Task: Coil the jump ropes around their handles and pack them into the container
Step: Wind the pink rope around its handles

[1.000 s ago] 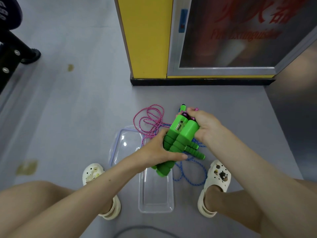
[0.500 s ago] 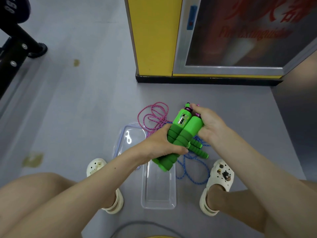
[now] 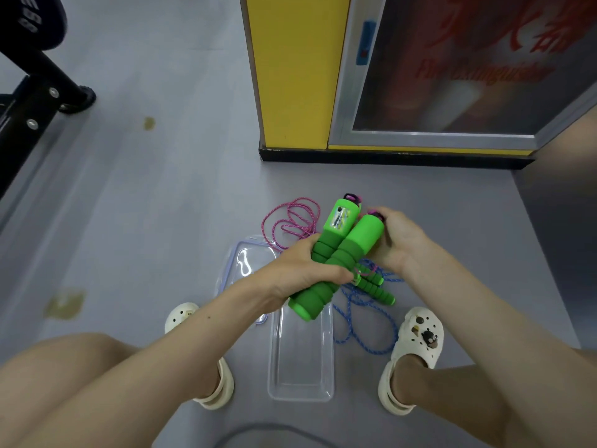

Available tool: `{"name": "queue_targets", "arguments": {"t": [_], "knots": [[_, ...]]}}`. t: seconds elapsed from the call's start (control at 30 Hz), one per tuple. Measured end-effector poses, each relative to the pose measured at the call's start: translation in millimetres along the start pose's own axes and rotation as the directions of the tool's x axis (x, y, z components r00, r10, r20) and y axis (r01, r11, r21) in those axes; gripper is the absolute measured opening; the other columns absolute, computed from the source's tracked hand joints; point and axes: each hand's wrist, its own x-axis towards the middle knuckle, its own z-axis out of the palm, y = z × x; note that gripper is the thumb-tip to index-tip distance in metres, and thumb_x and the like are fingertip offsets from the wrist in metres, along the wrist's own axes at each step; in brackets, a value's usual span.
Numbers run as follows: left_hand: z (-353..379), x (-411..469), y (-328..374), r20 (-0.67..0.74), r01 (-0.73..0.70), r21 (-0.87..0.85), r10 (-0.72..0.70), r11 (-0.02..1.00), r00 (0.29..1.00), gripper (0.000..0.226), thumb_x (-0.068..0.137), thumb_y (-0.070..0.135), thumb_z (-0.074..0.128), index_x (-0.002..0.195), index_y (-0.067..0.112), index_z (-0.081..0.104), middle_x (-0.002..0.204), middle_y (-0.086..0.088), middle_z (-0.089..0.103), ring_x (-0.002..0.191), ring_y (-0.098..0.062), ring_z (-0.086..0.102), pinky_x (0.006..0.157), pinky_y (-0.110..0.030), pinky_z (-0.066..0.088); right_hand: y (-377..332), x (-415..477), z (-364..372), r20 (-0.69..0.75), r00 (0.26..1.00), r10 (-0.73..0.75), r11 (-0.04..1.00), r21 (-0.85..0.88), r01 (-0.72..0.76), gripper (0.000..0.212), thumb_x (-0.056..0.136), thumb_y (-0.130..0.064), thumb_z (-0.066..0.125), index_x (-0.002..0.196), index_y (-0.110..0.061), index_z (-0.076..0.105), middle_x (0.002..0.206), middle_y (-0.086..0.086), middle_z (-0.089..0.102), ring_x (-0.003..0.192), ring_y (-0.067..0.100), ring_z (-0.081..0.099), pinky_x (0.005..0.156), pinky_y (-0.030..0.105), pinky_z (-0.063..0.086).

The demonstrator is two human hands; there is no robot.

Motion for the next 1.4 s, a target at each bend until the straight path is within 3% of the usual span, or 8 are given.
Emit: {"name": "queue_targets", "arguments": {"t": [0.2, 0.3, 0.4, 0.6, 0.87, 1.03, 1.13, 1.4], "knots": [[-7, -2, 5, -0.004, -0.011, -0.129, 0.011, 0.992, 1.0, 0.039, 0.064, 0.012, 0.07, 0.101, 0.015, 0.057, 0.065, 0.005, 0.066, 0.054, -0.009, 0.06, 0.05, -0.023, 0.048, 4, 2, -4, -0.135, 0.989, -0.052, 0.992, -0.119, 0.036, 0.032, 0.094, -0.037, 0.055, 0.114, -0.013, 0.049, 0.078, 0.013, 0.062, 0.066, 0.025, 0.062, 0.059, 0.035, 0.052], [-8, -1, 1, -0.08, -0.029, -0.097, 0.021, 0.995, 0.997, 0.049, 0.062, 0.015, 0.074, 0.108, 0.014, 0.057, 0.069, 0.005, 0.066, 0.059, -0.009, 0.062, 0.053, -0.024, 0.049, 0, -11, 2, 0.102, 0.994, -0.033, 0.999, 0.025, 0.031, 0.049, 0.094, -0.049, 0.049, 0.126, -0.013, 0.043, 0.087, 0.015, 0.068, 0.076, 0.028, 0.068, 0.068, 0.041, 0.053], [-7, 0, -2, -0.119, -0.068, -0.018, 0.065, 0.998, 0.991, 0.053, 0.062, 0.016, 0.08, 0.11, 0.015, 0.058, 0.076, 0.005, 0.069, 0.066, -0.009, 0.064, 0.058, -0.025, 0.051, 5, -25, 15, 0.307, 0.947, -0.091, 0.993, -0.044, 0.11, 0.054, 0.089, -0.046, 0.055, 0.124, -0.006, 0.051, 0.099, 0.017, 0.071, 0.09, 0.031, 0.069, 0.081, 0.047, 0.055], [-1, 0, -1, -0.046, -0.026, -0.02, 0.025, 0.999, 0.999, 0.04, 0.077, 0.014, 0.078, 0.111, 0.015, 0.057, 0.079, 0.004, 0.07, 0.072, -0.012, 0.067, 0.065, -0.029, 0.056, 18, -22, 17, 0.194, 0.96, -0.201, 0.979, 0.056, 0.194, 0.059, 0.073, 0.004, 0.071, 0.128, -0.006, 0.053, 0.098, 0.016, 0.067, 0.088, 0.03, 0.067, 0.076, 0.049, 0.057], [-13, -2, 1, -0.07, 0.017, 0.081, -0.011, 0.997, 0.998, 0.021, 0.084, 0.029, 0.071, 0.103, 0.02, 0.066, 0.087, 0.001, 0.073, 0.076, -0.011, 0.069, 0.065, -0.025, 0.056, 17, -21, 15, 0.235, 0.942, -0.24, 0.968, -0.017, 0.251, 0.052, 0.073, 0.009, 0.068, 0.12, -0.01, 0.059, 0.096, 0.013, 0.067, 0.08, 0.025, 0.068, 0.072, 0.041, 0.06], [-8, -5, -2, 0.003, 0.1, -0.119, -0.1, 0.988, 0.995, 0.032, 0.082, 0.03, 0.07, 0.109, 0.015, 0.063, 0.098, -0.006, 0.071, 0.093, -0.023, 0.069, 0.081, -0.034, 0.057, 21, -24, 19, 0.276, 0.93, -0.242, 0.97, 0.055, 0.236, 0.049, 0.077, 0.01, 0.064, 0.121, -0.009, 0.058, 0.096, 0.015, 0.066, 0.081, 0.026, 0.068, 0.07, 0.042, 0.06], [-5, -10, 1, 0.115, 0.211, -0.326, -0.183, 0.922, 0.976, 0.034, 0.078, 0.03, 0.065, 0.105, 0.01, 0.064, 0.103, -0.014, 0.068, 0.094, -0.032, 0.066, 0.073, -0.034, 0.058, 21, -27, 22, 0.325, 0.91, -0.256, 0.966, 0.051, 0.254, 0.052, 0.075, 0.008, 0.065, 0.124, -0.009, 0.057, 0.103, 0.017, 0.065, 0.087, 0.028, 0.067, 0.07, 0.042, 0.06], [-9, -14, 5, 0.167, 0.237, -0.325, -0.191, 0.916, 0.967, 0.019, 0.085, 0.015, 0.06, 0.101, 0.006, 0.065, 0.09, -0.018, 0.072, 0.075, -0.029, 0.072, 0.064, -0.033, 0.059, 18, -22, 20, 0.291, 0.891, -0.349, 0.884, -0.213, 0.415, 0.04, 0.078, -0.011, 0.072, 0.116, -0.013, 0.062, 0.097, 0.007, 0.071, 0.091, 0.023, 0.067, 0.084, 0.041, 0.056]]}}
